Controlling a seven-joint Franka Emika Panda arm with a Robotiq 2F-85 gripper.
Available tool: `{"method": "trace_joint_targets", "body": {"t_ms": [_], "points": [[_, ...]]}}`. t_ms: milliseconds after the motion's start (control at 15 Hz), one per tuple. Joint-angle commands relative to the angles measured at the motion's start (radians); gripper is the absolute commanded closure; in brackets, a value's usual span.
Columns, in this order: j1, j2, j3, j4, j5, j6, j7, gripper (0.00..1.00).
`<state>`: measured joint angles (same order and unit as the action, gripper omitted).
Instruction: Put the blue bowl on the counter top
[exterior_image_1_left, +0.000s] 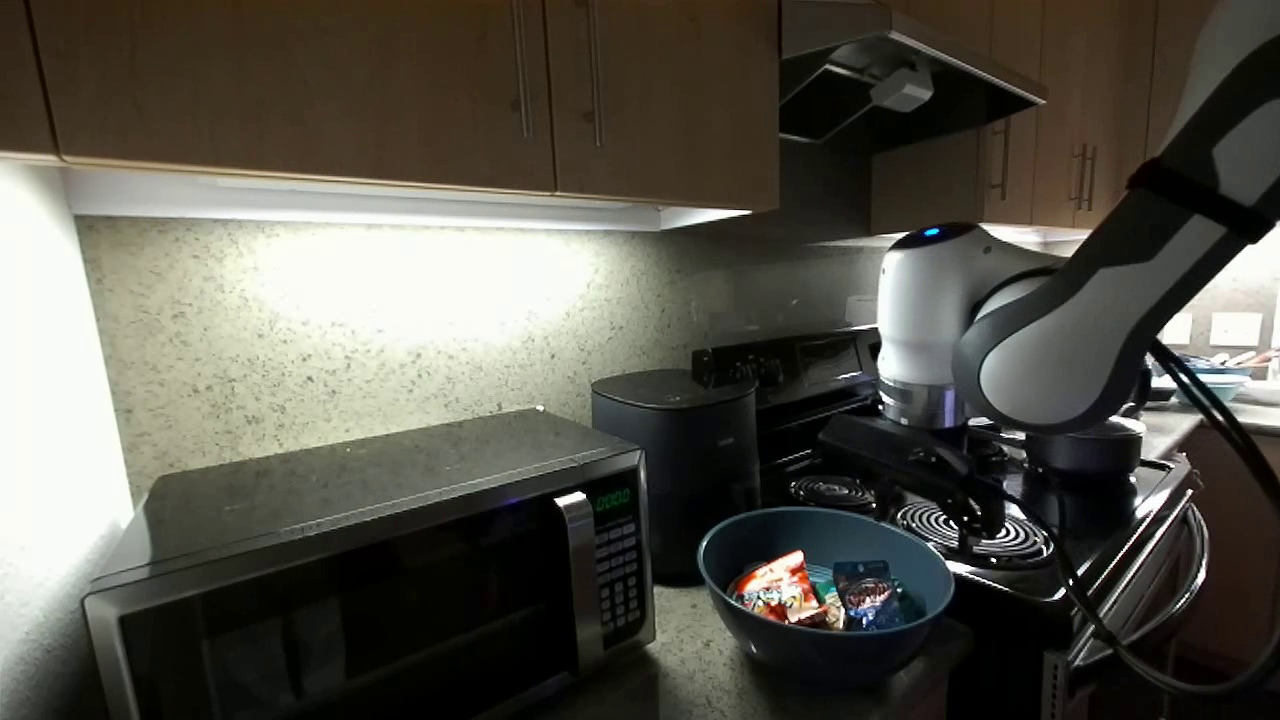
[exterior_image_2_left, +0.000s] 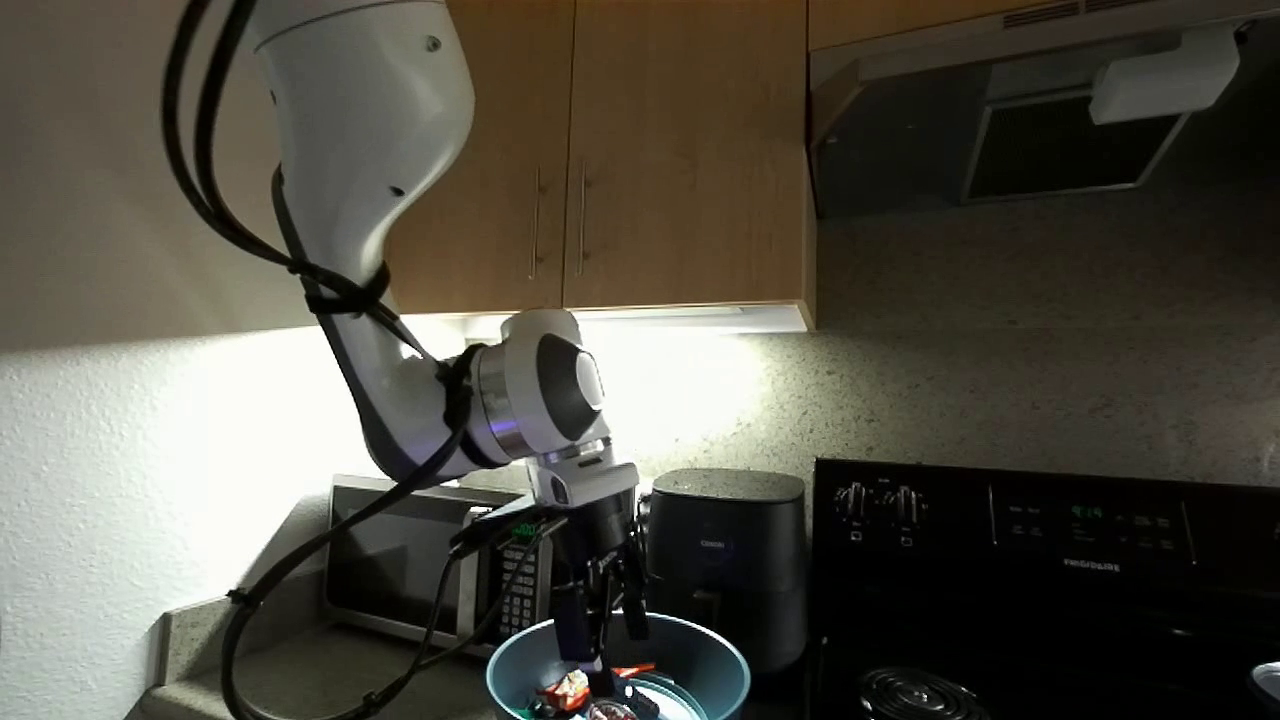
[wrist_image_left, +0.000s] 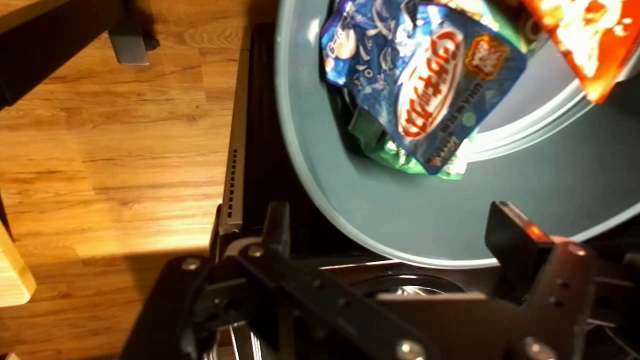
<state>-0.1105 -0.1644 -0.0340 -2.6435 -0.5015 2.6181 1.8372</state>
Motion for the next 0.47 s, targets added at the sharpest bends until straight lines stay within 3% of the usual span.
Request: {"method": "trace_joint_targets", "body": {"t_ms": [0, 67, 133, 400], "points": [[-0.020, -0.134, 0.046, -0.084, -0.001, 0.085, 0.033, 0.00], [-0.028, -0.155, 0.062, -0.094, 0.003, 0.102, 0.040, 0.00], [-0.037, -0.087, 0.065, -0.039, 0.020, 0.063, -0.009, 0.00], [-0.045, -0.141, 0.087, -0.070, 0.027, 0.076, -0.002, 0.00]]}}
